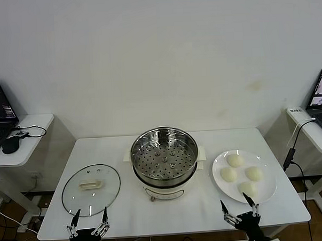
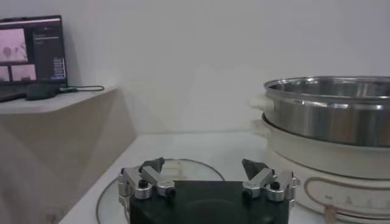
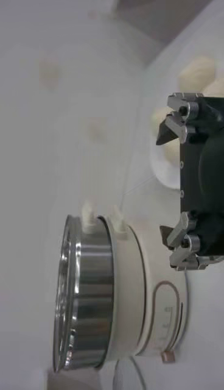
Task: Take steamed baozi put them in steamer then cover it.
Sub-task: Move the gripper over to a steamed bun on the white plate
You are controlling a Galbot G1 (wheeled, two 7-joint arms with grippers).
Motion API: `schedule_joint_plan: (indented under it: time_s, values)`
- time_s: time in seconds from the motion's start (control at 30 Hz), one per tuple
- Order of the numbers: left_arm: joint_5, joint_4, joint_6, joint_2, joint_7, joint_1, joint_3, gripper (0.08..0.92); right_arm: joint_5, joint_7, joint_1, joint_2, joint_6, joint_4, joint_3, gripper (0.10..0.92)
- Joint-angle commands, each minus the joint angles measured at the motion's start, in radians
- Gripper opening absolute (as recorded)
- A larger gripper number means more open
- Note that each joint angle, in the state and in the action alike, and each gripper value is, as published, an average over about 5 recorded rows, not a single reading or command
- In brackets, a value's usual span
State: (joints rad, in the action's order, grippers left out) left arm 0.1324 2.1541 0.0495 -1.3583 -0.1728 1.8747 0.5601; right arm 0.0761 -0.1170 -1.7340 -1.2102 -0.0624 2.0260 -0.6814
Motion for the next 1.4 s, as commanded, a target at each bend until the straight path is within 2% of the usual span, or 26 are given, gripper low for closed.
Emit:
schedule_joint_plan:
  time_s: [0.03, 0.23, 0.4, 0.53, 0.7, 1.0, 1.17, 1.4]
  values:
    - [-0.018, 0.015, -0.006, 0.011, 0.022, -0.002, 0.001, 0.823, -0.088, -0.004, 0.025, 0.029, 0.011, 0.014, -0.065, 0.823]
    - [-0.053, 0.014, -0.008, 0.026, 0.015, -0.029, 0.01, 0.823, -0.237, -0.08, 0.123, 0.225, 0.087, -0.03, -0.148, 0.823]
    - [-0.062, 0.005, -0.026, 0.028, 0.012, -0.049, 0.011, 0.823, -0.306, -0.225, 0.275, 0.41, 0.171, -0.118, -0.159, 0.823]
    - [-0.074, -0.006, -0.031, 0.029, 0.014, -0.058, 0.014, 0.823, -0.337, -0.381, 0.427, 0.567, 0.235, -0.207, -0.08, 0.823]
    - [-0.091, -0.02, -0.023, 0.022, 0.01, -0.063, 0.02, 0.823, -0.363, -0.552, 0.697, 0.718, 0.216, -0.322, 0.164, 0.823]
    - [-0.099, -0.021, -0.008, 0.008, -0.001, -0.058, 0.035, 0.823, -0.46, -0.847, 1.233, 0.764, 0.133, -0.553, 0.704, 0.823]
    - [-0.097, -0.027, -0.007, 0.009, -0.004, -0.06, 0.042, 0.823, -0.436, -0.904, 1.468, 0.737, 0.104, -0.686, 0.985, 0.823]
    - [-0.095, -0.053, -0.004, 0.012, -0.006, -0.068, 0.051, 0.823, -0.373, -0.928, 1.61, 0.644, 0.105, -0.801, 1.179, 0.823]
